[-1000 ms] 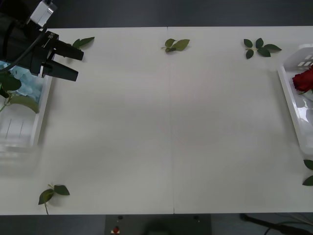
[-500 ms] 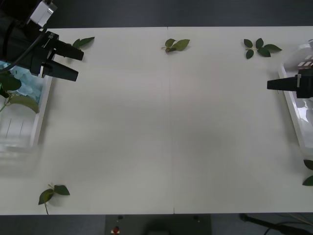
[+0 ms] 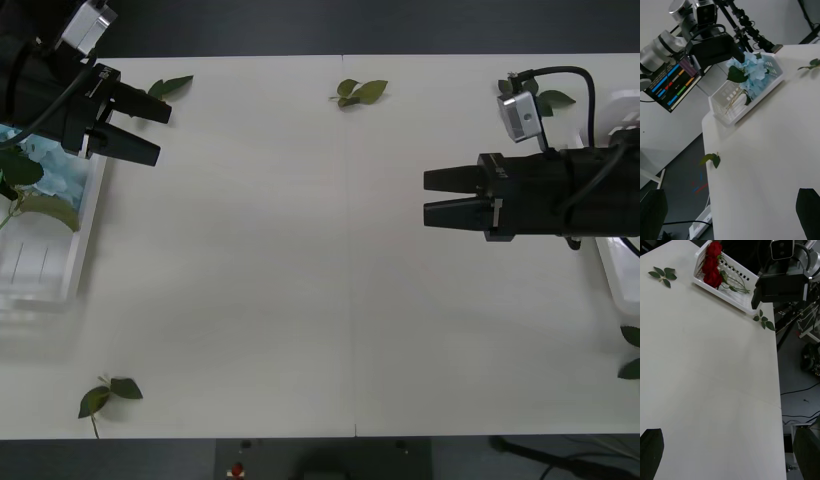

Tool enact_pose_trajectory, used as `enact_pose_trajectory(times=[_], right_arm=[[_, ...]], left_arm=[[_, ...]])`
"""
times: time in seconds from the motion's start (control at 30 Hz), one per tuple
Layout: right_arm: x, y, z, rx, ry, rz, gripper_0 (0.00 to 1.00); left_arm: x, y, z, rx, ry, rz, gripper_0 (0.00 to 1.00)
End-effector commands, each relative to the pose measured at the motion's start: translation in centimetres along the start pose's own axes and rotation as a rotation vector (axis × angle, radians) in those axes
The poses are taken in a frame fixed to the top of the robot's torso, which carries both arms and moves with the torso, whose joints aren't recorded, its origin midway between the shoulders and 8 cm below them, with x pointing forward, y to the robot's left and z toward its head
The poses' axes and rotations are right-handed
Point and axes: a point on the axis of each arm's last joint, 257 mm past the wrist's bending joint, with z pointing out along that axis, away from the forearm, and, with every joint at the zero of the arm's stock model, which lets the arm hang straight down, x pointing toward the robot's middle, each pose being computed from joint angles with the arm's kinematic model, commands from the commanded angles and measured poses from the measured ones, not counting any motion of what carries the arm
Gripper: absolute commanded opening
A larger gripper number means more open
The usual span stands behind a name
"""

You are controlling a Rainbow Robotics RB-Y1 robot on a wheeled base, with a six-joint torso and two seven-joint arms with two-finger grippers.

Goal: Put the red flowers into the right box and the blue flowers into the left box

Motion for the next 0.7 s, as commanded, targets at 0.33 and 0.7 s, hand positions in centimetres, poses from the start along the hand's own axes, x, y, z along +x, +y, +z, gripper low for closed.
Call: enact_pose_trajectory(times=[0.33,0.7], right_arm=[[-5.8,-0.3,8.6,-0.209,-0.022,-0.153,1.00],[-8.4,-1.7,10.4,-0.163,-0.054,-0.162,1.00]], left_arm=[[-2.4,-0.2,-0.6,-0.008,-0.017,0.085,1.00],[-2.4,-0.2,-0.6,-0.008,-0.017,0.085,1.00]])
